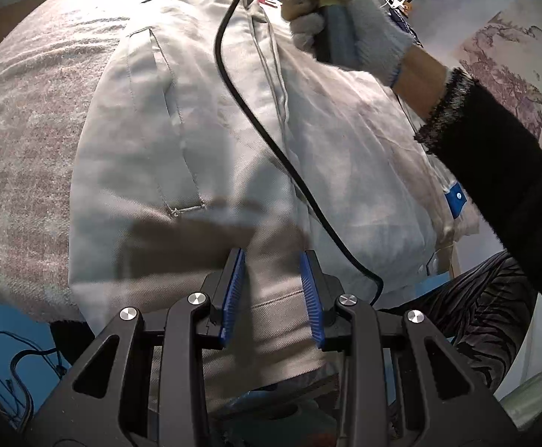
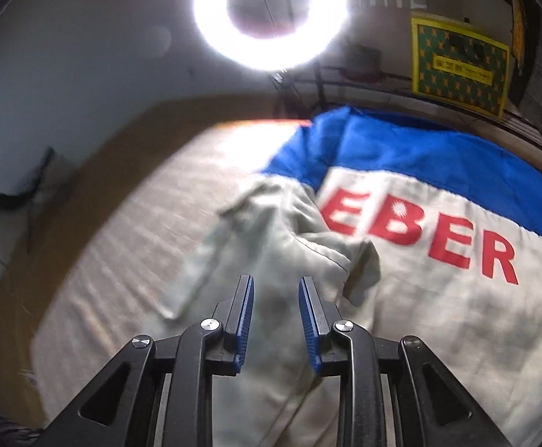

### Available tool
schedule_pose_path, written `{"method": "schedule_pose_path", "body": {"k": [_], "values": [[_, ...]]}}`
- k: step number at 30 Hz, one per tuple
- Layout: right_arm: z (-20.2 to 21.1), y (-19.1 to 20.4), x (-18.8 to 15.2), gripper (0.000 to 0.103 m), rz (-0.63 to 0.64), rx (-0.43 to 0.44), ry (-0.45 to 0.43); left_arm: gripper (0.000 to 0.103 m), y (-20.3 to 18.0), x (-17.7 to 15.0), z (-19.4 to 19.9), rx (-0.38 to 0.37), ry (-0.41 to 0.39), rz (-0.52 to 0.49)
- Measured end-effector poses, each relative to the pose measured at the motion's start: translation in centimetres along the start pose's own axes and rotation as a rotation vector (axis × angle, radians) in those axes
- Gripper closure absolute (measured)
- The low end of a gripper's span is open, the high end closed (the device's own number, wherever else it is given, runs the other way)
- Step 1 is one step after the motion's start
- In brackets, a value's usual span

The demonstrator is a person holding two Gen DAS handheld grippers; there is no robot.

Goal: Fold large clothes
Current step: 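Grasp the folded side edge with the right tool and straighten it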

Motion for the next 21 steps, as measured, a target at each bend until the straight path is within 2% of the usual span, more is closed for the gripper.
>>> {"method": "schedule_pose_path", "body": {"k": [4, 7, 9, 12, 16, 21], "values": [[-2.6, -1.5, -1.2, 0.095, -0.025, -0.032, 0.053, 0.073, -0.4, -0.7, -0.1, 0.011, -0.008, -0.027], [-2.5, -0.9, -1.3, 0.095, 0.031, -0.071, 0.038, 0.073, -0.8, -1.0, -0.2, 0.03, -0.007, -0.061], [-2.0, -0.6, -1.0, 0.091, 0.018, -0.091, 0.056, 0.073, -1.0, -1.0, -0.1, 0.037, -0.005, -0.07], [1.2, -0.5, -0.7, 0.084, -0.013, -0.087, 0.017, 0.073, -1.9, -1.4, 0.5, 0.042, -0.01, -0.105], [7.4, -0.7, -0.5, 0.081, -0.009, -0.124, -0.058, 0.073, -3.4, -1.9, 2.1, 0.101, -0.044, -0.196], [16.4, -2.1, -1.1, 0.078, -0.004, -0.233, -0.163, 0.073, -4.1, -1.4, 5.0, 0.145, -0.126, -0.237]]}}
Point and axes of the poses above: each gripper's, at about its wrist camera, not at the fingertips, and z roughly against the way its jaws point, y to its left, x to its top, the point moved 3 cm from there along -z, roughly the way its jaws point, and after that the axes turned 14 degrees about -x, right-handed, at the moved point
